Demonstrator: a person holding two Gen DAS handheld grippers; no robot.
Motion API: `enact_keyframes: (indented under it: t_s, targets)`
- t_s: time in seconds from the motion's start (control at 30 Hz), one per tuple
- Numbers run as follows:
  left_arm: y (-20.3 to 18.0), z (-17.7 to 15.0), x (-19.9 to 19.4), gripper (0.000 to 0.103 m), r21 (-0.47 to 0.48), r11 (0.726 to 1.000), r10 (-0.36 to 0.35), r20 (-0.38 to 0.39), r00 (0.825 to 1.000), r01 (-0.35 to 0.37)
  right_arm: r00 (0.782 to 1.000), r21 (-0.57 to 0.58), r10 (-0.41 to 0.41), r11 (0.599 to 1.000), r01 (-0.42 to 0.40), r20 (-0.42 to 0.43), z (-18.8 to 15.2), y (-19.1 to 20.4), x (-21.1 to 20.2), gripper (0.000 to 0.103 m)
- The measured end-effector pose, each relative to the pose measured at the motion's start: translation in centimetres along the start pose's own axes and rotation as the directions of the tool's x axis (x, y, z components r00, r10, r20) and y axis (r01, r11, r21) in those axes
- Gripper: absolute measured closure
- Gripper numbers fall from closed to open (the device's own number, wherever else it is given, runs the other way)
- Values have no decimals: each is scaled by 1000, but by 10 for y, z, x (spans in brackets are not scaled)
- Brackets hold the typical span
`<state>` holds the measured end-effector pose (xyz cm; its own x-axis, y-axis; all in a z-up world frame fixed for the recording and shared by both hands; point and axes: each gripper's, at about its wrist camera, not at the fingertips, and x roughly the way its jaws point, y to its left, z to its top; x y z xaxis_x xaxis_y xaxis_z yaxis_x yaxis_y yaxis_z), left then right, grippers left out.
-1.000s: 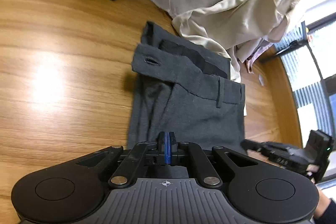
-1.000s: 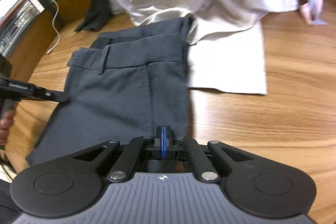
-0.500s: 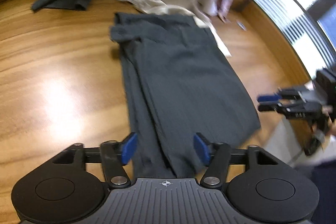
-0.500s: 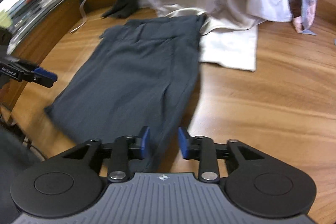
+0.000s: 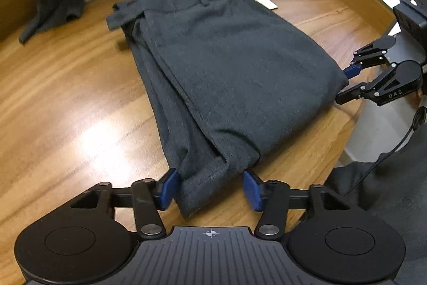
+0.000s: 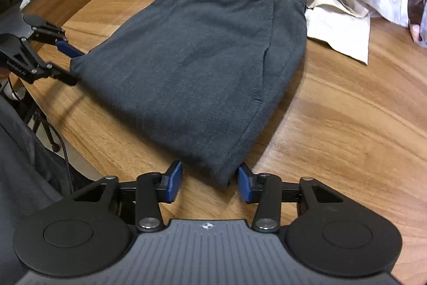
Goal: Fold clothes
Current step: 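Grasp the trouser hem with the left gripper and fold it over the waistband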
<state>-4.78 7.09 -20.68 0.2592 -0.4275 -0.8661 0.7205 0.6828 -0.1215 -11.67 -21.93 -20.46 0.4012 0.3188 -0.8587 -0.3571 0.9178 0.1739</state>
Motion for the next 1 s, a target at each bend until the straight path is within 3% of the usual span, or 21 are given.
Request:
enact_keyframes:
  t_s: [0.2, 0.23, 0.27, 0.3, 0.33, 0.37, 0.53, 0.73, 1.0]
  targets:
    - [-11, -7, 8, 57, 114, 993, 32, -5, 999, -31, 1000, 3, -9, 1000, 9, 19, 1, 0, 2, 62]
    - [-11, -8, 9, 64, 118, 992, 42, -2, 999, -41, 1000, 5, -12, 1000, 12, 19, 1, 0, 2, 62]
    - [-10, -7, 10, 74, 116, 992, 59, 1, 998, -59, 1000, 7, -16, 1000, 16, 17, 2, 0, 2, 67]
    - [-8, -5, 10, 75, 98, 993, 63, 0, 998, -63, 1000, 9, -21, 1000, 20, 15, 2, 0, 2, 71]
    - [-5, -3, 8, 83, 79, 995, 54, 6, 999, -54, 1000, 16, -20, 1000, 20, 23, 3, 0, -1, 84]
    - [-3, -3, 6, 85, 65, 997, 48, 17, 999, -49, 999, 23, -19, 1000, 18, 34, 4, 0, -4, 88]
    - [-2, 1, -6, 88, 25, 999, 43, 61, 997, -45, 996, 62, -13, 998, 7, 87, 10, -3, -22, 94]
    - [10, 17, -32, 89, -87, 996, 30, 136, 990, -18, 988, 108, -9, 994, -7, 153, 20, -7, -45, 96]
    - [31, 56, -65, 91, -220, 976, 65, 272, 960, -3, 966, 184, -20, 982, -29, 258, 60, -26, -82, 97]
